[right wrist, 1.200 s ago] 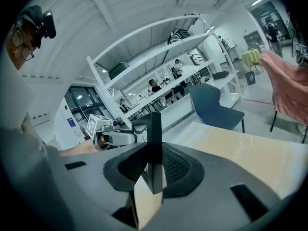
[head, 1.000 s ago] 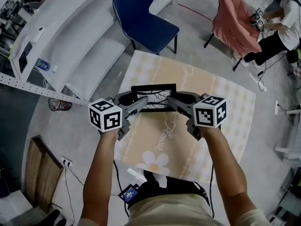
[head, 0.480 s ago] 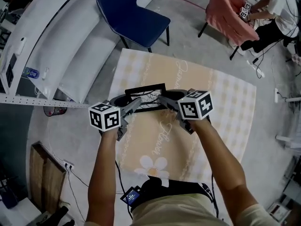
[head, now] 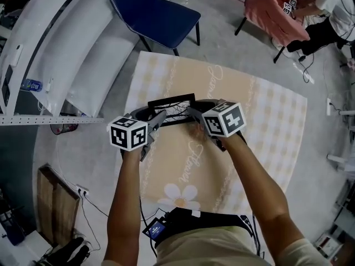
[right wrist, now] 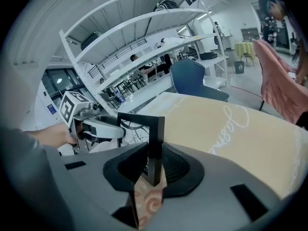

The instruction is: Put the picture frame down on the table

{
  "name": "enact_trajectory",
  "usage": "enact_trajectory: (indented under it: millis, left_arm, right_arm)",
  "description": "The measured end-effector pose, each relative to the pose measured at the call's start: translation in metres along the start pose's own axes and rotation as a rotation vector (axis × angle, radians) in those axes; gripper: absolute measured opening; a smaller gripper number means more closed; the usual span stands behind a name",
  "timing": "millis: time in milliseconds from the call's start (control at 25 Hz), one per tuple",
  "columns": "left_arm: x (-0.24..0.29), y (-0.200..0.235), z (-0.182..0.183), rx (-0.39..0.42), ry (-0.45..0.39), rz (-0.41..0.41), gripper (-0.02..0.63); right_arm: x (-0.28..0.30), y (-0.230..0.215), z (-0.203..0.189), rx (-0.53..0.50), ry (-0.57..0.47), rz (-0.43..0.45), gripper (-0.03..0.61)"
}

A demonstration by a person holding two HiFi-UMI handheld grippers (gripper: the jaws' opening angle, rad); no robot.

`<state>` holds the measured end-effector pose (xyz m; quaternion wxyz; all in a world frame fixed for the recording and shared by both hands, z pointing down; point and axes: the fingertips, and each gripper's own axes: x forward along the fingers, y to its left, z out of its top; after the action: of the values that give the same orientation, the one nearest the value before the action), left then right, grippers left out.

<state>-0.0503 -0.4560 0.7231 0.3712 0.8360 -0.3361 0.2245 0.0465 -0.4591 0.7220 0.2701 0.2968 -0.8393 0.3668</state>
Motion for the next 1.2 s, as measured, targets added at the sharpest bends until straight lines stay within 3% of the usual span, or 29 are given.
enact_trajectory:
  millis: [240,680,1200]
  left_arm:
    - [0.009,0.016,-0.001,0.000,-0.008,0.041,0.184]
    - [0.020,0.040,-0.008,0.134,0.038,0.238,0.206]
    - [-0.011,0.028,0.006,0.131,-0.023,0.250,0.206]
  right_arm:
    - [0.014,-0.011,0.000,-0.032,0.001,-0.048,0.091]
    - [0.028,-0.031,-0.006,-0.086,0.008,-0.168,0.107]
    - [0.016,-0.020,0.004,-0.140,-0.018,-0.249,0.109]
